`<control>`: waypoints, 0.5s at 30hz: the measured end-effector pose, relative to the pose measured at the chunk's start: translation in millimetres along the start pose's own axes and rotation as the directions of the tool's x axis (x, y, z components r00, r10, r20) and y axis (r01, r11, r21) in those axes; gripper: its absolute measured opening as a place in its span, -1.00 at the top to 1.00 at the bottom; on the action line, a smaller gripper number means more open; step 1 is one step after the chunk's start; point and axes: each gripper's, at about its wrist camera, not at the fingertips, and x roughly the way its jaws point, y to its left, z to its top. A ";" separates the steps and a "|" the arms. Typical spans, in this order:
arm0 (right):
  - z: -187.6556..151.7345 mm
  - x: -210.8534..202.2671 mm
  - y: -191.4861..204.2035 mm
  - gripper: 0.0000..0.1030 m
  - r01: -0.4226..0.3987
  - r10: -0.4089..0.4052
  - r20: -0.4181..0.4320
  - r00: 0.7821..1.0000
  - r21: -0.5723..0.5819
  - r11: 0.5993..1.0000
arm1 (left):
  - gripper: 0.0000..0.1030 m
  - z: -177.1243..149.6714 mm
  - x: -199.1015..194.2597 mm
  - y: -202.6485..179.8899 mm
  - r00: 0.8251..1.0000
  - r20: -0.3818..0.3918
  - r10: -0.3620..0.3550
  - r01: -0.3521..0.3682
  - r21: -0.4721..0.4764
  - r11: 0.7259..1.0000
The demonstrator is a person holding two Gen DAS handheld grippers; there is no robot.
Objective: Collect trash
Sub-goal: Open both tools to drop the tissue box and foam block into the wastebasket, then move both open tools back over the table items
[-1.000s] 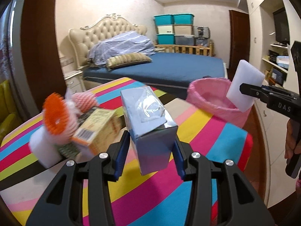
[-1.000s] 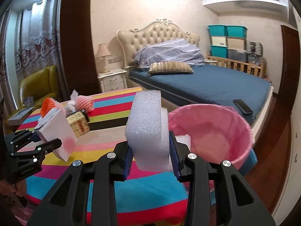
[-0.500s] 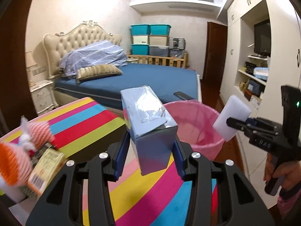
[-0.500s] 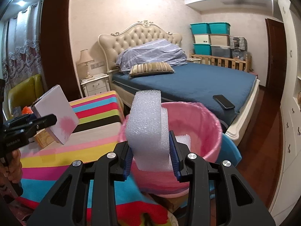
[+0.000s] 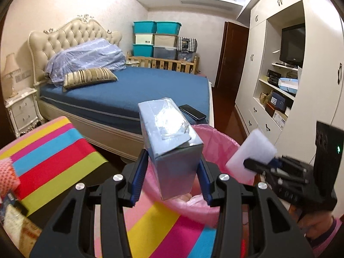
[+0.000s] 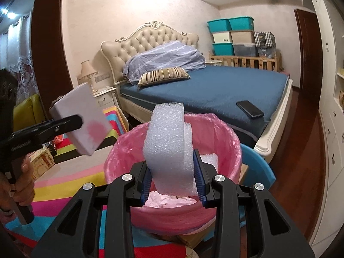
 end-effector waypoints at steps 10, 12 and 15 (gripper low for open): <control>-7.9 19.9 -11.0 -0.01 0.030 -0.029 -0.034 0.999 0.019 0.999 | -0.13 15.7 63.9 -14.9 0.998 -0.065 0.007 -0.006 0.004 1.000; -11.5 16.9 -15.6 -0.26 0.047 -0.046 -0.026 0.999 0.023 0.999 | -0.37 14.4 62.0 -11.1 0.998 -0.052 0.021 -0.023 -0.026 0.999; -18.2 8.4 -23.6 -0.37 0.076 -0.076 -0.015 0.997 0.028 0.997 | -0.54 9.5 51.4 3.3 0.998 -0.043 0.053 -0.057 -0.076 0.996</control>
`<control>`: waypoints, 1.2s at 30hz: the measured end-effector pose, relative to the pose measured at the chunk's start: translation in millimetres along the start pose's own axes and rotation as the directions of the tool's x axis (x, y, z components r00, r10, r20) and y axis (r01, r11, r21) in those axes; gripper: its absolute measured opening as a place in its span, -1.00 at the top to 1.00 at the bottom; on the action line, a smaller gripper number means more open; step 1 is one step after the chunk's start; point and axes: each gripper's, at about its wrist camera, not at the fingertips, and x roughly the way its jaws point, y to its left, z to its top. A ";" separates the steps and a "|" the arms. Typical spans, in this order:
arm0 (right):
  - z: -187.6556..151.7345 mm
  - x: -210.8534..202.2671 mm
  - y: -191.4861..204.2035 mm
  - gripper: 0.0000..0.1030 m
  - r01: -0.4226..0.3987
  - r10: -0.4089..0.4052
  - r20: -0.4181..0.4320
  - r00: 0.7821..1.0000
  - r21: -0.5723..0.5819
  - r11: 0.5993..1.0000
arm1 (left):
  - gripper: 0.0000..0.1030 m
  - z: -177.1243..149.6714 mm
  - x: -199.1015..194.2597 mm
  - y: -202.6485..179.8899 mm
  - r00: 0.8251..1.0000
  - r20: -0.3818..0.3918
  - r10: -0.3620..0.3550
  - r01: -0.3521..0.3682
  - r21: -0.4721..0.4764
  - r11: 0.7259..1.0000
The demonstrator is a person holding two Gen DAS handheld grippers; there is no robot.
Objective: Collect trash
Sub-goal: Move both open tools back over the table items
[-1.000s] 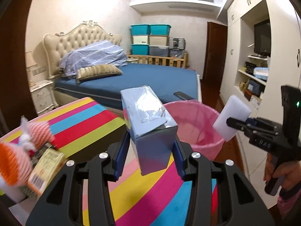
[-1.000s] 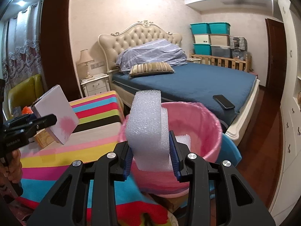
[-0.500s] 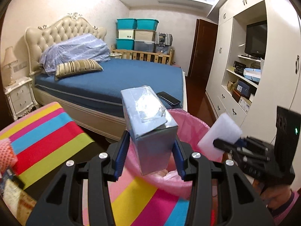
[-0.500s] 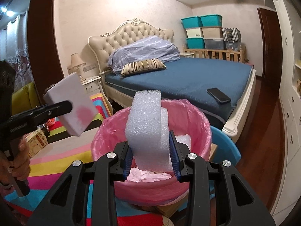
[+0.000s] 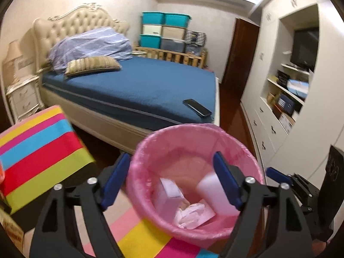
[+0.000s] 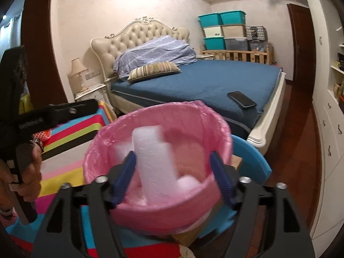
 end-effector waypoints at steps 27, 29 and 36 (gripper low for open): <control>-27.9 -28.8 113.6 -0.38 -0.168 0.163 -0.053 0.985 -0.103 0.980 | -0.90 -125.8 -181.4 69.0 0.899 -0.005 0.437 -0.433 0.128 0.892; -28.0 -28.6 133.1 -0.38 -0.193 0.186 -0.065 0.980 -0.133 0.972 | -0.90 -136.0 -198.6 78.6 0.882 0.000 0.471 -0.467 0.126 0.875; -30.0 -25.2 213.4 -0.43 -0.294 0.272 -0.117 0.955 -0.247 0.923 | -0.90 -157.0 -256.1 131.9 0.804 0.002 0.595 -0.594 0.040 0.803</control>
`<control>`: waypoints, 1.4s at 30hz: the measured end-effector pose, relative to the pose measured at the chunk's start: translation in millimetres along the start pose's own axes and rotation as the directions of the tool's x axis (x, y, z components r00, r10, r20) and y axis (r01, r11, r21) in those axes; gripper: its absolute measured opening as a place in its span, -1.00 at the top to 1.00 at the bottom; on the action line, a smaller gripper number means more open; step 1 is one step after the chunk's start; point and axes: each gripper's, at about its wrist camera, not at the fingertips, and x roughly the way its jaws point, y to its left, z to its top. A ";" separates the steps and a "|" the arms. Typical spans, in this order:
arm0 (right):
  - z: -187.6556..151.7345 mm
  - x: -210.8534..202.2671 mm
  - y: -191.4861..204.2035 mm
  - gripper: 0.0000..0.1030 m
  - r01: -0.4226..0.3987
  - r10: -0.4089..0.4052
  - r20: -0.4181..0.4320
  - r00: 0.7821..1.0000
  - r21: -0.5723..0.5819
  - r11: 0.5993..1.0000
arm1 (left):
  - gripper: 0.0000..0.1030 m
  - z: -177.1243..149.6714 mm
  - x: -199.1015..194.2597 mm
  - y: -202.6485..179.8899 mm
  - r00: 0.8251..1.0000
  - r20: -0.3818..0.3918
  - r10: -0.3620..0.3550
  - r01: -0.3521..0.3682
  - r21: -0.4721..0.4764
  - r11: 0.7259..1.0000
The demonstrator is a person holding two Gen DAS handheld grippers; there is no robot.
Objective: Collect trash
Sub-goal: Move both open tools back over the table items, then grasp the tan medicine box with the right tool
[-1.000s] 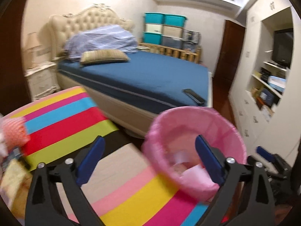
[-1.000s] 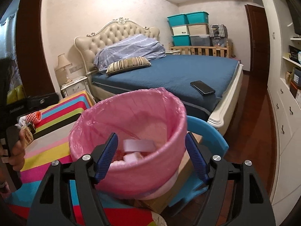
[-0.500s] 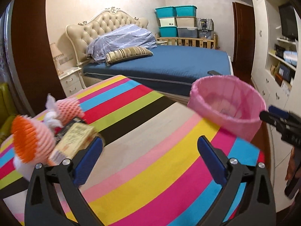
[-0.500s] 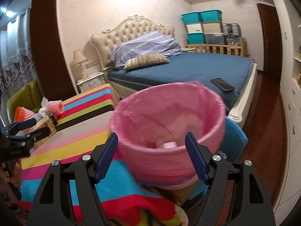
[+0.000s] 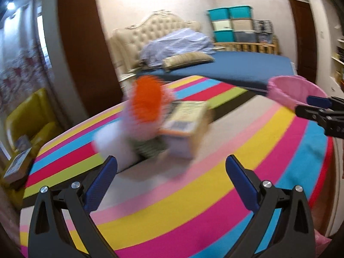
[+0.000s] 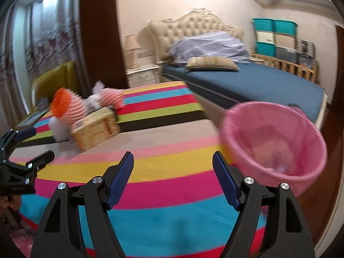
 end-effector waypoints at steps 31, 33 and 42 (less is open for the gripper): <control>48.4 143.3 166.4 -0.64 0.106 -0.120 -0.206 0.971 -0.074 0.992 | -0.90 -40.7 5.9 155.1 0.992 -0.074 0.105 -0.122 -0.289 0.949; 45.2 134.7 152.6 -0.64 0.117 -0.127 -0.197 0.972 -0.061 0.991 | -0.90 -37.5 7.7 148.5 0.992 -0.075 0.101 -0.118 -0.281 0.952; 33.9 106.2 85.7 -0.64 0.112 -0.103 -0.201 0.974 0.034 0.993 | -0.90 -21.7 27.7 114.6 0.995 -0.092 0.047 -0.067 -0.228 0.971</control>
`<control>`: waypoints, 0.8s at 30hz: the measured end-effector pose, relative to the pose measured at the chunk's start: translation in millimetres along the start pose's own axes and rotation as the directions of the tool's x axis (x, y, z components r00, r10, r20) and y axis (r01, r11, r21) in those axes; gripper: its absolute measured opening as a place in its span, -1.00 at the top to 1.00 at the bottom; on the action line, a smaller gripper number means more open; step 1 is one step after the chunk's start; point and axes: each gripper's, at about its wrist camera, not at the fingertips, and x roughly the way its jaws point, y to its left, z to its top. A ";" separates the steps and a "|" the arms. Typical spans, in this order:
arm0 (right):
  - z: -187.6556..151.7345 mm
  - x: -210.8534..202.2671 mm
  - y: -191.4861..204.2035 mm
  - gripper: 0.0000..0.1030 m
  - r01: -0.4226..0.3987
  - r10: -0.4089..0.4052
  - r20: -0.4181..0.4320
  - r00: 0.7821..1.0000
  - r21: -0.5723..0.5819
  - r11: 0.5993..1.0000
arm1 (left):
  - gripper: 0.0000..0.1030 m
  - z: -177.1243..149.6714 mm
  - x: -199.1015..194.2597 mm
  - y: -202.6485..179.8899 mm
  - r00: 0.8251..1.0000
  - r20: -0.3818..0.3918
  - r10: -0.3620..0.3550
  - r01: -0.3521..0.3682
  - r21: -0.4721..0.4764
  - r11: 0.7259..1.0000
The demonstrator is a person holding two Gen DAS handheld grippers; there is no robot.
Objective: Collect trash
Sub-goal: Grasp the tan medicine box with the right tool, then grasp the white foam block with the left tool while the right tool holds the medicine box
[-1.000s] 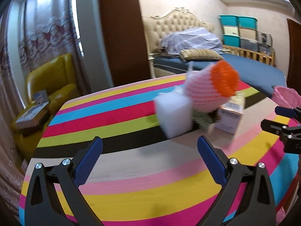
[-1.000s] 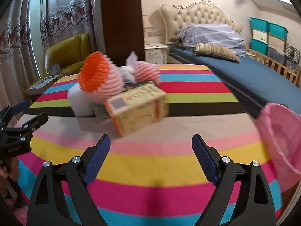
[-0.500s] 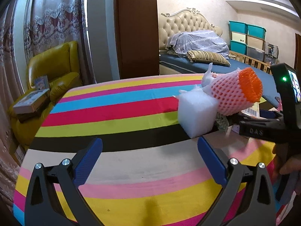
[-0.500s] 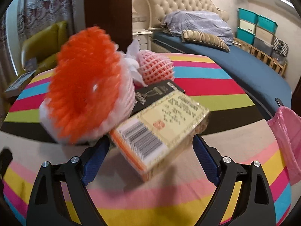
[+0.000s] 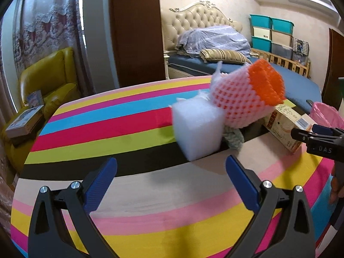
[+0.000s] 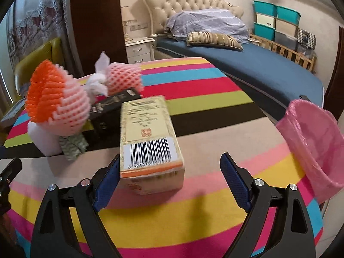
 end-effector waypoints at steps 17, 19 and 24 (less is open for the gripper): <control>7.7 -3.3 12.3 0.01 -0.166 0.170 0.050 0.984 -0.073 0.983 | -0.90 18.9 36.5 -16.3 0.998 -0.070 -0.007 0.002 -0.065 0.998; 8.8 -3.4 12.0 0.01 -0.169 0.173 0.051 0.984 -0.071 0.983 | -0.88 24.9 41.1 -14.1 0.998 -0.069 -0.009 0.003 -0.090 0.996; 10.2 0.4 7.1 0.01 -0.187 0.189 0.043 0.981 -0.045 0.981 | -0.59 38.0 54.0 -13.8 0.998 -0.062 -0.002 -0.005 -0.112 0.994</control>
